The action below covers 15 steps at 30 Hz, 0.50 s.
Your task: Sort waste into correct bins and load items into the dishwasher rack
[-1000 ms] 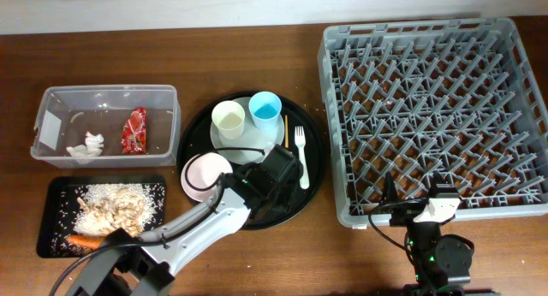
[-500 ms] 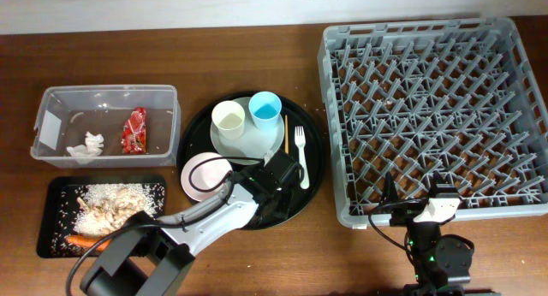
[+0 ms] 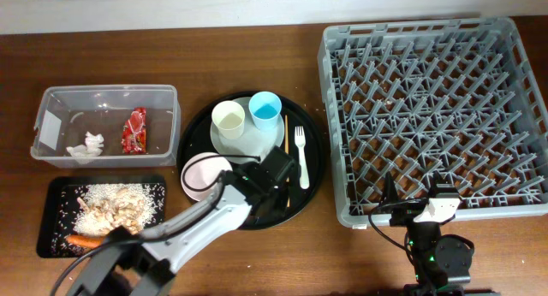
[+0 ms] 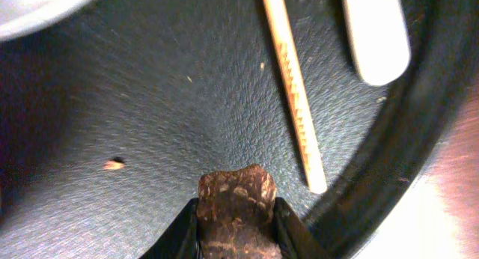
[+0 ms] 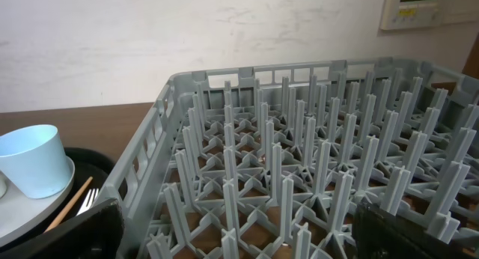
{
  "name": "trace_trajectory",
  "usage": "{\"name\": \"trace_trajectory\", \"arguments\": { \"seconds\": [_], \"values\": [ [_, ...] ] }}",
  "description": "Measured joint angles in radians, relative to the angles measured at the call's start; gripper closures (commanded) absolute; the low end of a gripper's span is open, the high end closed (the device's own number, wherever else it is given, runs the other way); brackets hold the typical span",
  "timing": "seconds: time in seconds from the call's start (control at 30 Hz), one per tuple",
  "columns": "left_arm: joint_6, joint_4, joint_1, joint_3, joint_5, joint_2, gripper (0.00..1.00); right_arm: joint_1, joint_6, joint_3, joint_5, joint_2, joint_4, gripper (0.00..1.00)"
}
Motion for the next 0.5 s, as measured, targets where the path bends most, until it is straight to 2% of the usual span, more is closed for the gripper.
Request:
{"name": "trace_trajectory", "arguments": {
  "seconds": [0.07,0.2,0.37,0.5],
  "values": [
    [0.0,-0.152,0.077,0.026,-0.016,-0.15,0.76,0.0,-0.001,0.0,0.0,0.0,0.0,0.01],
    [0.0,-0.306,0.353,0.039,-0.078,-0.372,0.76,0.0,0.0,0.0,0.0,0.0,0.0,0.01],
    [0.0,-0.351,0.801,0.039,-0.121,-0.41,0.76,0.0,0.0,0.0,0.0,0.0,0.0,0.01],
    [0.0,-0.301,0.988,0.035,-0.167,-0.41,0.76,0.0,0.0,0.0,0.0,0.0,0.0,0.01]
  ]
}}
